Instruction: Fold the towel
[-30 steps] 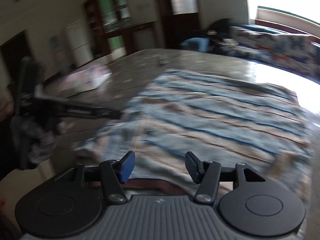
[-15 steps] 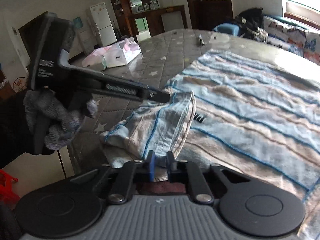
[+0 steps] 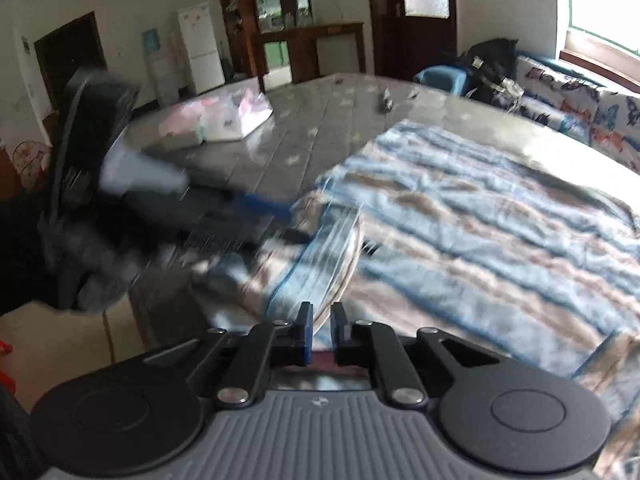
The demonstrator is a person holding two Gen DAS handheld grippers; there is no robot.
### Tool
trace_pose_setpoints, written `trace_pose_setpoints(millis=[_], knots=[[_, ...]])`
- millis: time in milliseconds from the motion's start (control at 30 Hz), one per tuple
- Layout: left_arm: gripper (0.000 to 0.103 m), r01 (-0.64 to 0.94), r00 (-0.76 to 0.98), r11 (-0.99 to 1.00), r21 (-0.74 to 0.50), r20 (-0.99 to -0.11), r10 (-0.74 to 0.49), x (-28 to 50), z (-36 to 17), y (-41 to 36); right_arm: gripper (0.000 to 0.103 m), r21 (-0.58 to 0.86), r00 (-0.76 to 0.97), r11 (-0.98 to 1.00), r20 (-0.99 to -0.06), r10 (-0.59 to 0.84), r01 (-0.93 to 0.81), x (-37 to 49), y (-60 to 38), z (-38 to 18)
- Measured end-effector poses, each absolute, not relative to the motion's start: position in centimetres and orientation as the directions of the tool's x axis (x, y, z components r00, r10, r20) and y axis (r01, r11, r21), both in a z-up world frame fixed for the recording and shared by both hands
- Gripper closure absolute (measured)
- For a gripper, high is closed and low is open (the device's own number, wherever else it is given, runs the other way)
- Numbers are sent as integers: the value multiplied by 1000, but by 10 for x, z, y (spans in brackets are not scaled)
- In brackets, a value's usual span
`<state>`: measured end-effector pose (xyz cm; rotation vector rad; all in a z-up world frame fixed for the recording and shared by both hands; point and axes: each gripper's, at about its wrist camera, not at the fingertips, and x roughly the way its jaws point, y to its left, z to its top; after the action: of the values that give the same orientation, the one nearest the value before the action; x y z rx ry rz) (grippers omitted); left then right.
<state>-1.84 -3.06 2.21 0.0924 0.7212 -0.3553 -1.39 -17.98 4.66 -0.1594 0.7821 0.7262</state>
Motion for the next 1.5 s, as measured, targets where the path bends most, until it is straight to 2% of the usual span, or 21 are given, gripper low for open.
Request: trace_pose_setpoints(millis=[167, 433, 467, 533, 833, 933, 1100, 1200, 1267, 1300, 1333, 1400, 1500], knots=[[69, 417, 677, 909, -7, -664, -316, -46, 17, -42, 85, 161, 481, 751, -679, 555, -640, -7, -179, 47], [63, 469, 661, 883, -1, -663, -352, -65, 24, -40, 80, 174, 438, 742, -712, 549, -647, -8, -168, 19], [63, 478, 661, 878, 4, -660, -357, -68, 27, -38, 77, 172, 448, 744, -704, 552, -646, -12, -172, 22], [55, 510, 651, 860, 6, -657, -381, -75, 31, -36, 65, 162, 472, 754, -692, 546, -636, -16, -179, 29], [52, 602, 637, 790, 120, -668, -384, -97, 25, -47, 53, 61, 550, 843, -732, 402, -535, -48, -241, 44], [52, 622, 646, 765, 164, -660, -384, -100, 21, -53, 44, 6, 564, 859, -751, 342, -513, -64, -258, 45], [52, 634, 669, 738, 231, -642, -374, -100, 14, -62, 42, -90, 581, 869, -776, 245, -487, -80, -278, 41], [62, 640, 678, 727, 249, -628, -381, -100, 11, -66, 39, -136, 586, 862, -783, 208, -488, -83, -282, 35], [75, 644, 682, 725, 245, -613, -398, -101, 12, -67, 39, -162, 590, 855, -784, 192, -494, -84, -283, 31], [88, 649, 677, 725, 230, -609, -414, -100, 14, -66, 39, -168, 591, 851, -783, 192, -498, -84, -283, 29], [92, 650, 672, 731, 208, -606, -425, -99, 16, -65, 39, -171, 593, 847, -781, 196, -504, -84, -283, 28], [97, 634, 679, 751, 183, -598, -427, -94, 21, -64, 39, -180, 598, 838, -776, 201, -515, -84, -282, 27], [97, 602, 685, 789, 127, -591, -427, -79, 30, -60, 39, -218, 620, 823, -760, 194, -524, -82, -278, 27]])
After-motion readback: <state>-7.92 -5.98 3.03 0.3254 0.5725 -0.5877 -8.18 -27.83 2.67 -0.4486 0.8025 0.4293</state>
